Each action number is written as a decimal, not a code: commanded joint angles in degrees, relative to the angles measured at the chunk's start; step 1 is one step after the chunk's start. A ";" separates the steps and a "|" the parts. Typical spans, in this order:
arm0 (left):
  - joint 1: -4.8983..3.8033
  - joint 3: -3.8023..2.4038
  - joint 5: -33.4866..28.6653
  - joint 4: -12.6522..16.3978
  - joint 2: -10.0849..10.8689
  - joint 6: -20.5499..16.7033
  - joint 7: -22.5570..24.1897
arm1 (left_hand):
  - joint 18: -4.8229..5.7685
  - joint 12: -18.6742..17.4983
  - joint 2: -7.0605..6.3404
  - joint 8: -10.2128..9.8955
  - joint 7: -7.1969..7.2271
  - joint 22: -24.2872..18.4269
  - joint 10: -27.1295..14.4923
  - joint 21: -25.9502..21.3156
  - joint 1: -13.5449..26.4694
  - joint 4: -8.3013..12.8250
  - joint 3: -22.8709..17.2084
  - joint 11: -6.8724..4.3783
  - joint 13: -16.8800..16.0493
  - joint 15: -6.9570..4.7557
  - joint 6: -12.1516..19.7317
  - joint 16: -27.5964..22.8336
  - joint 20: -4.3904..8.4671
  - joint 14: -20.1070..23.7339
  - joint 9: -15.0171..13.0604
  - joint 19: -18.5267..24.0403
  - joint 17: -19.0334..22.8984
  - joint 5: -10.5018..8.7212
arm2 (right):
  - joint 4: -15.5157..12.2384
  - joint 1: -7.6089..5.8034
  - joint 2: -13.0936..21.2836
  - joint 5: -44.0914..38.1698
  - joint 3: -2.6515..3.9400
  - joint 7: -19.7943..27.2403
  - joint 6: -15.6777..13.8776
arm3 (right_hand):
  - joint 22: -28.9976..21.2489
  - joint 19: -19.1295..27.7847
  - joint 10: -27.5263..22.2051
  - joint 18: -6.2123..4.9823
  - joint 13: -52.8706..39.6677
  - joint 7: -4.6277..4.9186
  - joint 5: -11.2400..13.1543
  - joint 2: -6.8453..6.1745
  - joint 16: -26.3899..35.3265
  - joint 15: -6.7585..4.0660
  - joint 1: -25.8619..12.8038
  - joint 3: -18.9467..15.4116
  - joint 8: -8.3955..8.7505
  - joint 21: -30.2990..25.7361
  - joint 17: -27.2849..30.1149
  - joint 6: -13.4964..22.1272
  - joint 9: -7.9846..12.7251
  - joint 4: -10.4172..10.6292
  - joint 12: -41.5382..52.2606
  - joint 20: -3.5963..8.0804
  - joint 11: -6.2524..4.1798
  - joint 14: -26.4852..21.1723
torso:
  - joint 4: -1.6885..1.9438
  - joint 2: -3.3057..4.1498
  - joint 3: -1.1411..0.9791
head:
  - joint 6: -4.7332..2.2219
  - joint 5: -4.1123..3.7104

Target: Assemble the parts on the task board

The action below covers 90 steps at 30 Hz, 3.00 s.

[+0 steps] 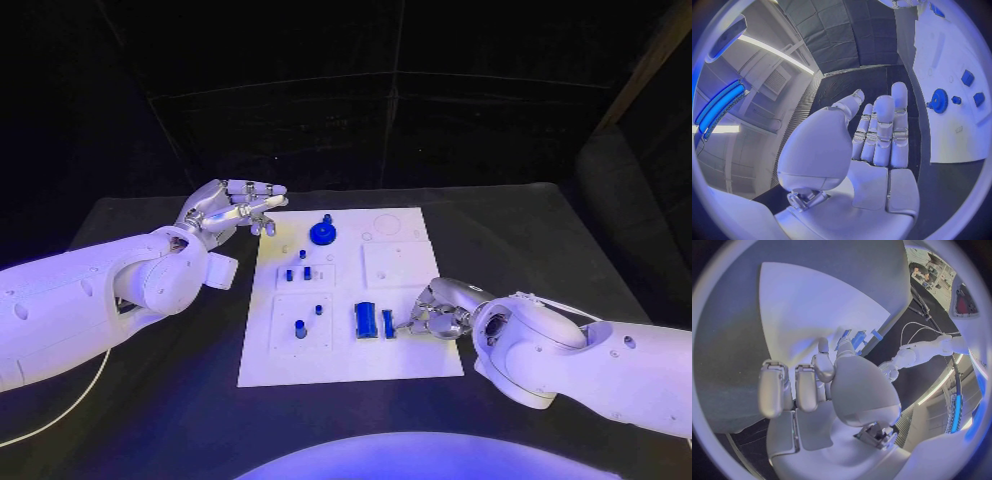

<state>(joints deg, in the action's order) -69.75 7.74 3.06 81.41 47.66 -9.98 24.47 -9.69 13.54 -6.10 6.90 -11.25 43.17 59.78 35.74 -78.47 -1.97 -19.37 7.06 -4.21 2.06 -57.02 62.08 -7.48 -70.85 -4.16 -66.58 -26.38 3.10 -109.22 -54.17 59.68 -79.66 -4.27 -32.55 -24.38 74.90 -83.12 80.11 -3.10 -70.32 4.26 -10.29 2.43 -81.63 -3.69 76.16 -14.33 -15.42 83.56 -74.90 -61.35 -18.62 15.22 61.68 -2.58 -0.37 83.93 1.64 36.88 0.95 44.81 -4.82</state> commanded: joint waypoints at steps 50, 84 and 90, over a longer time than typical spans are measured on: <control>3.12 -1.06 -8.27 -19.83 -12.71 -8.16 4.20 | 3.83 -13.54 6.10 -6.90 6.01 -33.06 -27.34 -35.74 36.20 1.97 14.28 -1.89 4.21 2.56 26.80 -55.46 -0.91 41.32 4.16 44.09 26.38 -3.10 | 47.97 -8.97 -25.20 67.94 0.68 60.66 1.05 | -64.42 53.95 -46.87 -2.79 70.32 2.31 4.85 2.65 81.63 3.69 -29.28 6.58 15.42 -75.77 74.90 31.95 18.62 -15.22 -57.55 -4.12 5.11 -48.82 | -0.25 -6.57 0.13 | -10.42 1.63; 9.59 -7.74 -3.06 8.54 -2.97 -34.13 5.32 | 9.69 -13.54 6.10 -6.90 11.25 -43.17 -51.88 -35.74 68.18 1.97 19.37 -7.06 4.21 -2.06 49.71 -62.08 7.48 63.69 4.16 60.99 26.38 -3.10 | 19.26 -5.99 -14.99 79.66 4.27 62.35 -19.74 | -74.90 75.90 -71.90 3.10 70.32 -4.26 10.29 -2.43 81.63 3.69 -64.59 14.33 15.42 -83.56 74.90 54.11 18.62 -15.22 -61.68 2.58 0.37 -75.29 | -1.64 -5.70 -0.95 | -10.44 4.82; 9.59 -7.74 -3.06 8.54 -2.97 -34.13 5.32 | 9.69 -13.54 6.10 -6.90 11.25 -43.17 -53.58 -35.74 70.38 1.97 19.37 -7.06 4.21 -2.06 51.25 -62.08 7.48 65.17 4.16 62.10 26.38 -3.10 | 19.26 -5.99 -14.99 79.66 4.27 62.35 -19.74 | -74.90 77.40 -73.63 3.10 70.32 -4.26 10.29 -2.43 81.63 3.69 -67.01 14.33 15.42 -83.56 74.90 55.63 18.62 -15.22 -61.68 2.58 0.37 -77.09 | -1.64 -5.70 -0.95 | -10.44 4.82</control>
<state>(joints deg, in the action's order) -60.07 0.08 -0.93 89.84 44.68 -43.45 28.70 -1.21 0.40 0.01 0.23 -0.05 0.32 8.27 0.23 -10.81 0.01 -0.32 -0.01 -0.09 0.00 -7.72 0.39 -0.07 -7.58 -0.05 -6.00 -0.08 0.22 -89.81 -60.06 44.68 -0.19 -0.06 28.95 -43.41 0.36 -7.76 8.76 -1.28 -0.08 -0.03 -0.33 0.08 -0.27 0.06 12.22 -0.38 -0.23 0.38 -0.06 -7.66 -0.05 0.04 0.21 -0.12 -0.08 9.07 -0.01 31.18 0.00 34.37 0.01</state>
